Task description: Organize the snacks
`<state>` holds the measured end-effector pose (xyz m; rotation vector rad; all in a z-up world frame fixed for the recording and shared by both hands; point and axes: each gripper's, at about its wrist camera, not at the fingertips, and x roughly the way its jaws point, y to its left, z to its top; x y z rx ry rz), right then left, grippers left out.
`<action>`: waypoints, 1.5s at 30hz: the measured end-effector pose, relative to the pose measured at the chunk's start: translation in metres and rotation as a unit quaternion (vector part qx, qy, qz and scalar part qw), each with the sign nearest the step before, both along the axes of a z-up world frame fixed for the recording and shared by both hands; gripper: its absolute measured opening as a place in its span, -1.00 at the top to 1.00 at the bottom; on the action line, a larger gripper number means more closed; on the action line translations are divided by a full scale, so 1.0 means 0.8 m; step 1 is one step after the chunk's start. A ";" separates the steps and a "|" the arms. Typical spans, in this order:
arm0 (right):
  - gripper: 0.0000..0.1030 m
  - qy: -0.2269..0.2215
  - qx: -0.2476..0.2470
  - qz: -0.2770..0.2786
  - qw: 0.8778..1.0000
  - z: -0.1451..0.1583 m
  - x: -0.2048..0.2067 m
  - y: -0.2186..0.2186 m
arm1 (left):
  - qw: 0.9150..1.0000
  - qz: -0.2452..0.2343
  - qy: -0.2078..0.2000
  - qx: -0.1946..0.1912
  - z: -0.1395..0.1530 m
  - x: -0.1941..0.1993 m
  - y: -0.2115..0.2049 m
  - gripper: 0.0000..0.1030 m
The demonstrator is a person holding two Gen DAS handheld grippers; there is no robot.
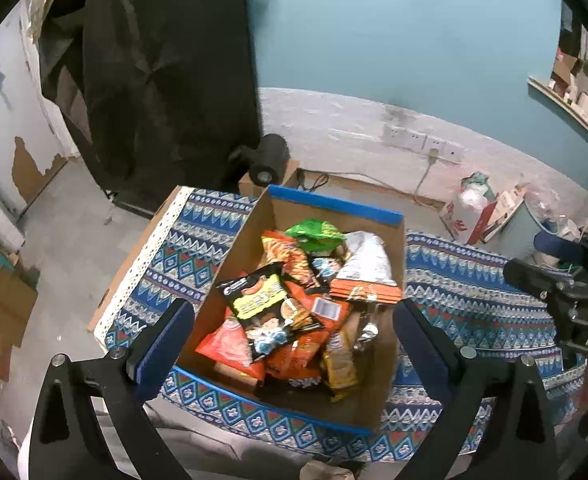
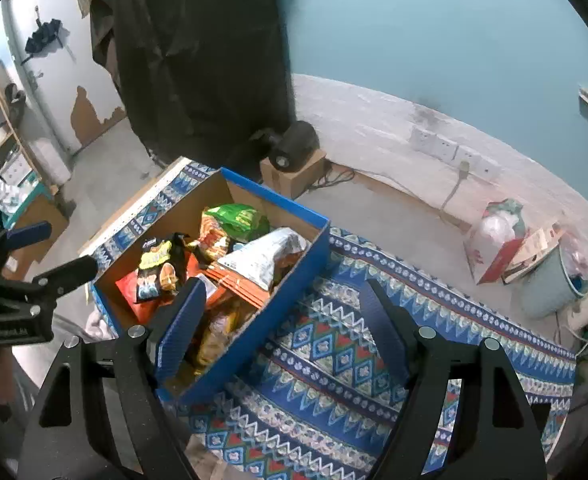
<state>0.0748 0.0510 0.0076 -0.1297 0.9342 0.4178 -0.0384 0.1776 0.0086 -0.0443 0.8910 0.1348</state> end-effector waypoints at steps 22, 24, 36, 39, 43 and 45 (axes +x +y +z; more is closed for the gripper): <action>-0.52 -0.024 0.017 -0.040 0.999 0.001 -0.030 -0.078 | 0.998 -0.054 -0.010 0.037 0.003 -0.006 -0.070 -0.98; -0.52 -0.024 0.018 -0.042 0.999 0.002 -0.029 -0.082 | 0.998 -0.057 -0.008 0.037 0.001 -0.004 -0.072 -0.98; -0.52 -0.037 0.007 -0.035 0.999 0.006 -0.033 -0.073 | 0.997 -0.064 0.002 0.041 -0.008 -0.006 -0.079 -0.98; -0.52 -0.037 0.007 -0.038 0.999 0.006 -0.033 -0.073 | 0.997 -0.065 0.001 0.042 -0.006 -0.008 -0.079 -0.98; -0.52 -0.037 0.007 -0.038 0.999 0.006 -0.031 -0.073 | 0.997 -0.063 0.000 0.042 -0.006 -0.006 -0.079 -0.98; -0.52 -0.037 0.007 -0.038 0.999 0.007 -0.031 -0.073 | 0.997 -0.062 -0.001 0.042 -0.005 -0.006 -0.077 -0.98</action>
